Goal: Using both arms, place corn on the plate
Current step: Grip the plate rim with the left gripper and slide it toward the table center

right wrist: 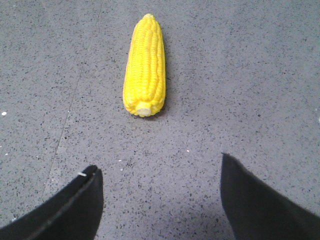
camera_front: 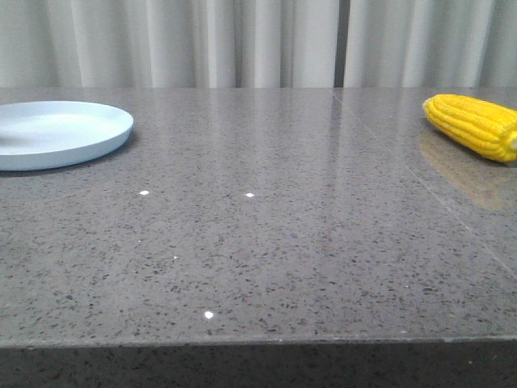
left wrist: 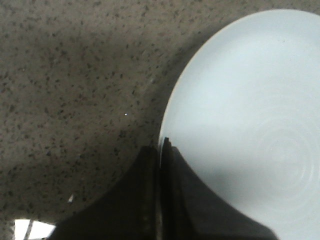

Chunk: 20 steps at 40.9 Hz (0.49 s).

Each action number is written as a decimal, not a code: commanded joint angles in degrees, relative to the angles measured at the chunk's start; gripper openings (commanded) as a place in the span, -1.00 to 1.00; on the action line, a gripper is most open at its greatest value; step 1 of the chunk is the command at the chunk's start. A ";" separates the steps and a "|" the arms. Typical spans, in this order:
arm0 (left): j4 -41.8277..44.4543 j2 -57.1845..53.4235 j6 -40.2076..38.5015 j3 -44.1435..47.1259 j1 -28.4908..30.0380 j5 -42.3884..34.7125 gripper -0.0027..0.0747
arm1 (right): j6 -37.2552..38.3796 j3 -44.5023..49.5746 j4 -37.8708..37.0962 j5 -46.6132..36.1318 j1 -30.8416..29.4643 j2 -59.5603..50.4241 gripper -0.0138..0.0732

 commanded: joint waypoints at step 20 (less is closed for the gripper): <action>-9.50 -1.46 0.05 -15.39 -20.56 3.79 -0.98 | -0.22 -1.88 -0.24 -3.80 0.10 0.27 0.52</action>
